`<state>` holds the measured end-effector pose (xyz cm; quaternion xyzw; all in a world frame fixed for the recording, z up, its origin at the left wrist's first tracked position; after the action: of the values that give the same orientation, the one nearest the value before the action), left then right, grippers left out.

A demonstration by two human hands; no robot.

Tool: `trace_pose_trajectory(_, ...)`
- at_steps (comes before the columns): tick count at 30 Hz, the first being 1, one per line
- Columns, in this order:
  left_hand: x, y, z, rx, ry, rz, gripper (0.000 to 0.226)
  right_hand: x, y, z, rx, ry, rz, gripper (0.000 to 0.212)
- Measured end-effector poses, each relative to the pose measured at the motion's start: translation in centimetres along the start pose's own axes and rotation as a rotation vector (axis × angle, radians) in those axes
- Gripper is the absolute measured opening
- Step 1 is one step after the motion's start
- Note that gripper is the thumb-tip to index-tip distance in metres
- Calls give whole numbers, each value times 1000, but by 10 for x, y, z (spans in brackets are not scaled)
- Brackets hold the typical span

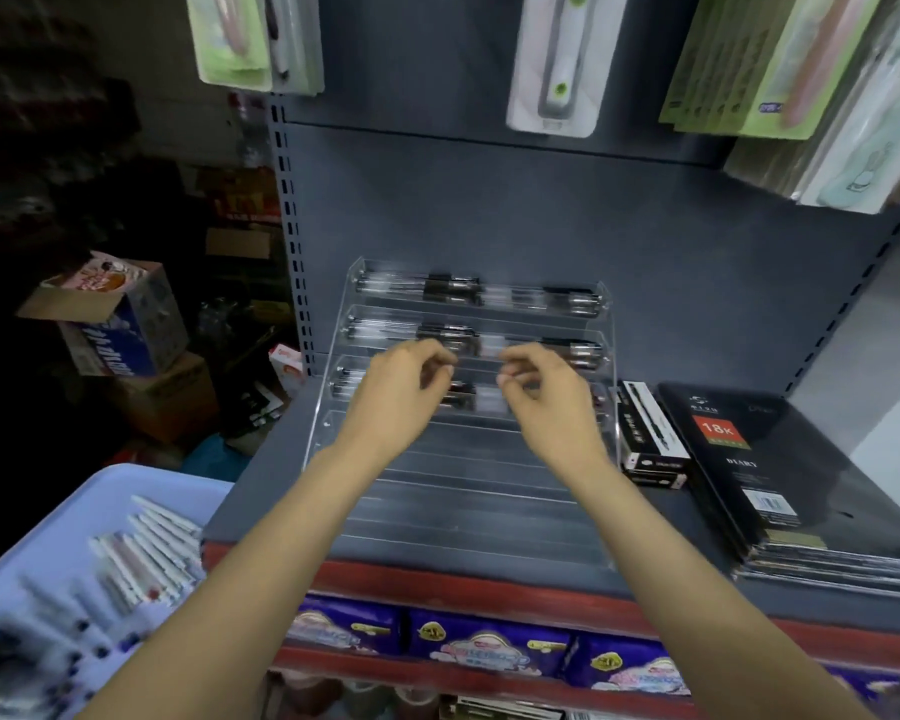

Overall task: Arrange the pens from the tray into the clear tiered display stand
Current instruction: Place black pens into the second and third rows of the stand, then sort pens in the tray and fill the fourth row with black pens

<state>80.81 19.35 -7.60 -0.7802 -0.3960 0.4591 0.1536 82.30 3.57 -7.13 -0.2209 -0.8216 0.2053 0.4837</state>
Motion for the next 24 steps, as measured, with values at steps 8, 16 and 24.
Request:
trace_pose_trajectory(8, 122, -123, 68, -168, -253, -112, 11, 114, 152, 38, 305, -132, -93, 21)
trace_pose_trajectory(16, 288, -228, 174, 22, -599, -209, 14, 177, 347, 117, 664, -45, -45, 25)
trace_pose_trajectory(24, 391, -258, 259, 413, -700, -268, 32, 163, 453, 187, 941, 109, 139, 33)
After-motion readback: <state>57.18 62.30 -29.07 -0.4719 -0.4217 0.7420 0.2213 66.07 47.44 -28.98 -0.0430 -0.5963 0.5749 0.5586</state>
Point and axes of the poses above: each hand's wrist, its own z-axis away from the middle knuckle, its own y-axis out of the palm, x = y × z, the point moved 2 cm from there along -z, towards the middle knuckle, and after that the axes turned 3 degrees about -x, right-handed, at the moved point
